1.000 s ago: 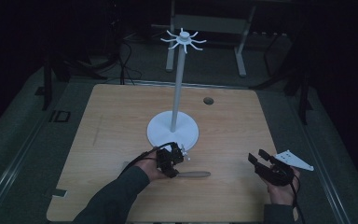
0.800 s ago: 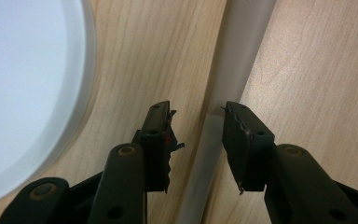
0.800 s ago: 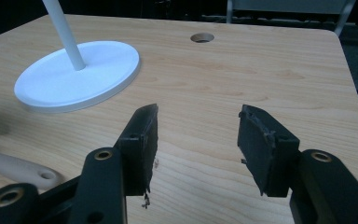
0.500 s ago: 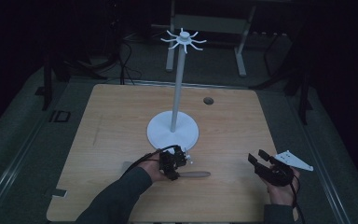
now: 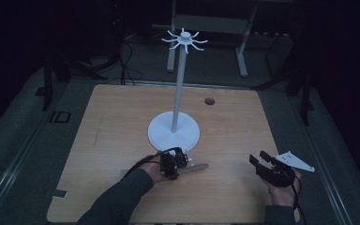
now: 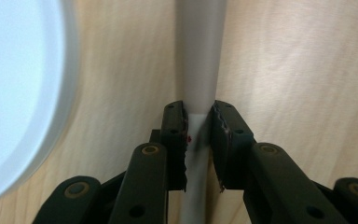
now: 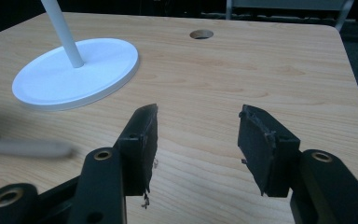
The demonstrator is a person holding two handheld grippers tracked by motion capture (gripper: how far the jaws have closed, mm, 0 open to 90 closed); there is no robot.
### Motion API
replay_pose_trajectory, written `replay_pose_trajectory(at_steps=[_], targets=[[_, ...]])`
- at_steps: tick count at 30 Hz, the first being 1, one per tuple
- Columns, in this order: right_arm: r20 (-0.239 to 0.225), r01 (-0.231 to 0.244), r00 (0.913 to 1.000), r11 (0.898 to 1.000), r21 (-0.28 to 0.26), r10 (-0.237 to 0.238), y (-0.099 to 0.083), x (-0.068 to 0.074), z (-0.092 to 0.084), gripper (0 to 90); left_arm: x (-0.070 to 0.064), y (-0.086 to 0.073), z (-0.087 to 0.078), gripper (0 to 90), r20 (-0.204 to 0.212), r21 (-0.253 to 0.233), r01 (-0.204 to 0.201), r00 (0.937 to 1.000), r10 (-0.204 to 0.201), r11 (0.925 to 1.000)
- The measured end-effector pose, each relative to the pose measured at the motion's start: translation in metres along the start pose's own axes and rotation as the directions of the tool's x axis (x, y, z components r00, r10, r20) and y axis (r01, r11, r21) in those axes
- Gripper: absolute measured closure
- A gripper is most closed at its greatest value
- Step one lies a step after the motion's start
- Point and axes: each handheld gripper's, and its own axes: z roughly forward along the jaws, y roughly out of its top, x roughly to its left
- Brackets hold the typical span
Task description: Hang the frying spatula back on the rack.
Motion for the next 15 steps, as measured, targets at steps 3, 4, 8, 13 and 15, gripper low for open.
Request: replay_pose_trajectory(at_steps=[3, 4, 8, 13, 15], targets=[[0.001, -0.005, 1.0, 1.0, 0.001, 0.005, -0.001, -0.001, 0.0, 47.0, 0.007, -0.007, -0.003, 76.0, -0.023, 0.002, 0.031, 0.9992, -0.031, 0.9995], [0.001, -0.005, 1.0, 1.0, 0.0, 0.005, -0.001, -0.001, 0.0, 47.0, 0.01, -0.01, -0.004, 76.0, -0.028, 0.0, 0.047, 0.9985, -0.047, 0.9989], [0.001, 0.0, 1.0, 1.0, 0.003, 0.0, -0.001, 0.0, 0.001, 47.0, 0.023, -0.025, -0.008, 76.0, -0.04, -0.021, 0.116, 0.9924, -0.117, 0.993], [0.0, -0.003, 1.0, 1.0, 0.007, 0.003, -0.002, 0.001, 0.001, 46.9, 0.041, -0.045, -0.014, 76.0, -0.063, -0.034, 0.216, 0.9739, -0.218, 0.9757], [0.0, -0.003, 1.0, 1.0, 0.007, 0.003, -0.002, 0.001, 0.002, 46.9, 0.046, -0.05, -0.014, 75.9, -0.077, -0.034, 0.244, 0.9662, -0.246, 0.9692]])
